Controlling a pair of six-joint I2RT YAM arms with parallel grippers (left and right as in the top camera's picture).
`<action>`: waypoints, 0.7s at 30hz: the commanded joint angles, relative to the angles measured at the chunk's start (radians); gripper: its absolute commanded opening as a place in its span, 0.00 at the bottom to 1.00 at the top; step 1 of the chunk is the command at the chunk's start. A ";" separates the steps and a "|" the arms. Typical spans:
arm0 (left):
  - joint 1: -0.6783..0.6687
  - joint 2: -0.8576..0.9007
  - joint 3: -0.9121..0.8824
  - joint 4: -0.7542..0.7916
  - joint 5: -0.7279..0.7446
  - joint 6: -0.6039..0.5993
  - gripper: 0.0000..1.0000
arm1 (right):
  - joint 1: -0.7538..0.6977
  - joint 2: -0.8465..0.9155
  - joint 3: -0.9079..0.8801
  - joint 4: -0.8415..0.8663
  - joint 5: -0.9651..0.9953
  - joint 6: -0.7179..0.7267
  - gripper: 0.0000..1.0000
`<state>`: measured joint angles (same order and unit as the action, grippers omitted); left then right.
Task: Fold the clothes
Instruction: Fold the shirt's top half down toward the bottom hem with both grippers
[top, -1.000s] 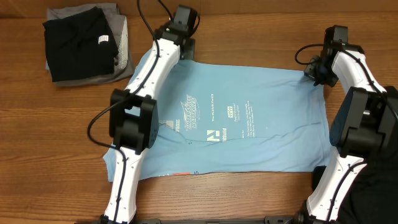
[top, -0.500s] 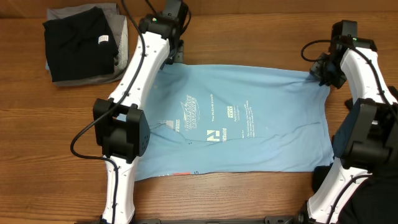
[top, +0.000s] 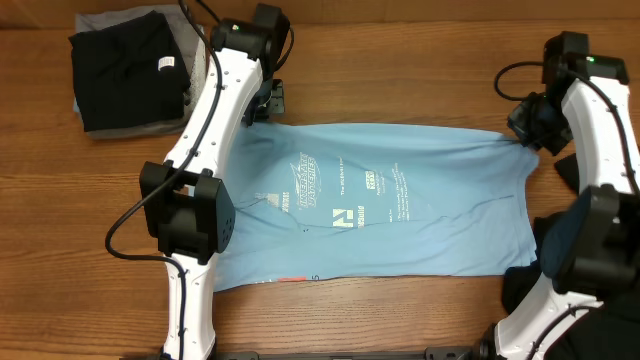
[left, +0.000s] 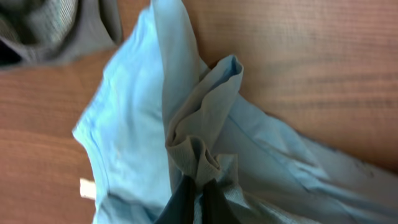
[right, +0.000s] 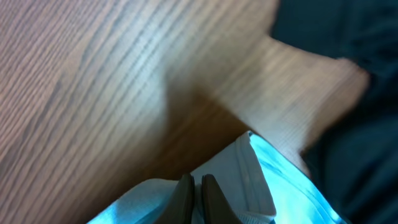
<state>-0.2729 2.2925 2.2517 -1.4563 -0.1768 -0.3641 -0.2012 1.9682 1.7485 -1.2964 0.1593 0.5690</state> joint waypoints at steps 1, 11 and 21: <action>-0.001 -0.050 0.003 -0.042 0.066 -0.002 0.04 | -0.004 -0.063 0.026 -0.033 0.045 0.058 0.04; -0.061 -0.051 0.003 -0.234 -0.010 -0.101 0.04 | -0.002 -0.069 -0.023 -0.100 0.059 0.144 0.04; -0.109 -0.169 -0.075 -0.234 -0.011 -0.132 0.04 | -0.002 -0.105 -0.034 -0.158 0.094 0.142 0.04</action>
<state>-0.3763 2.2227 2.2131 -1.6840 -0.1616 -0.4549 -0.2012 1.9202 1.7210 -1.4479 0.2131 0.6968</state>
